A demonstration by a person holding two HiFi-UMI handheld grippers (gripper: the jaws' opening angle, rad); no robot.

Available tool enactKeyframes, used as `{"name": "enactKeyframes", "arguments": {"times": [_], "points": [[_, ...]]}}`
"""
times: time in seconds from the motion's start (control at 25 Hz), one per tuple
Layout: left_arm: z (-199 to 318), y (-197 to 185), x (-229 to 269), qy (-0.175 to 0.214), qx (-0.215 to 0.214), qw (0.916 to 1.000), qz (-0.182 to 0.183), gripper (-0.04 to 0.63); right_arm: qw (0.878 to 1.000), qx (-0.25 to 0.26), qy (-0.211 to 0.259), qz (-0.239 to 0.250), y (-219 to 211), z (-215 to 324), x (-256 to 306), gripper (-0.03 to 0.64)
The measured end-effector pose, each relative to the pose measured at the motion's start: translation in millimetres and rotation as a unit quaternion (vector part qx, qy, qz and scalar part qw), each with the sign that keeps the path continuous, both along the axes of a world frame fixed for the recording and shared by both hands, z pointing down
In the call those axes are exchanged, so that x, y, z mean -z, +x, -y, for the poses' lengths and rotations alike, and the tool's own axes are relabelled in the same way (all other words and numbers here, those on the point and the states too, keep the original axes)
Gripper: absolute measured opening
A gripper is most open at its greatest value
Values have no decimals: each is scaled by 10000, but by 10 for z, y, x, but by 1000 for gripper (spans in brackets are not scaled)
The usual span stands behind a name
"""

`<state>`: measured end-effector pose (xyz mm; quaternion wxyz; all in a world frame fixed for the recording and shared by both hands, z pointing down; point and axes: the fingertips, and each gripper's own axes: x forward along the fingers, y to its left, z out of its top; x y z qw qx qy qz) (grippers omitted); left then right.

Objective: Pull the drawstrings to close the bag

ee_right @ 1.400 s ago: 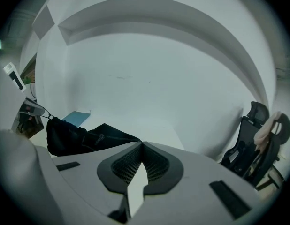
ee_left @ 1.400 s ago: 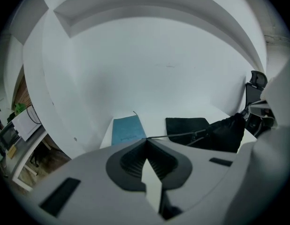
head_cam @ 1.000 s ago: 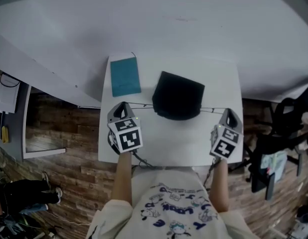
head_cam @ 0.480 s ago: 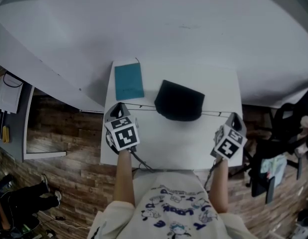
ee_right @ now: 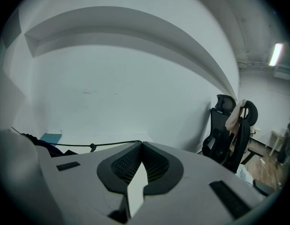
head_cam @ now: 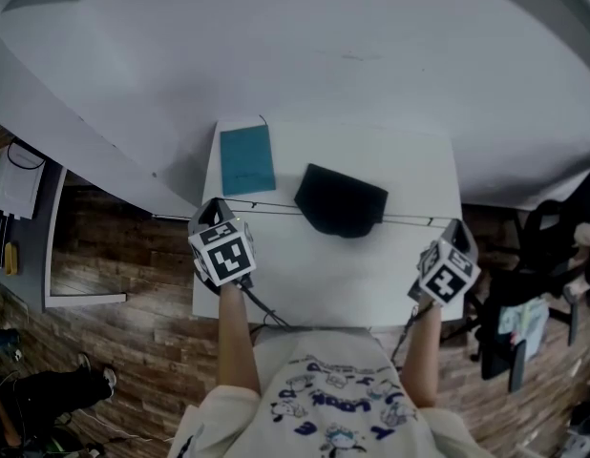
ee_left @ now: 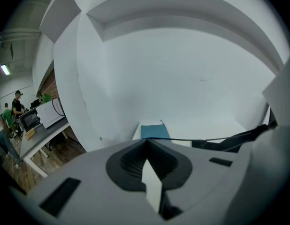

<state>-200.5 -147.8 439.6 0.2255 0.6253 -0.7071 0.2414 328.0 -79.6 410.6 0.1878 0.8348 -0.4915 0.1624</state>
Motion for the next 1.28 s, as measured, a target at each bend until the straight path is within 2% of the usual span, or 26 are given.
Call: {"name": "enactKeyframes", "arguments": {"times": [0.24,0.72,0.88,1.0,1.12,1.28], "points": [[10,-131,5,31,198,9998,-62,2,9999,-67,63,65,114,7,9,3],[14,-231,44,67,260,9994,-212,2,9996,29,86,279,165,36,-37,3],[17,-165,61,133,191,9987,-459,2,9996,72,45,271,149,53,-71,3],[8,-127,33,148,150,9978,-633,2,9989,260,11,390,85,92,-106,2],[14,-68,39,148,54,9978,-651,2,9976,487,36,492,-52,129,-84,3],[49,150,62,139,-268,9966,-770,2,9938,897,37,657,-336,210,-117,3]]}}
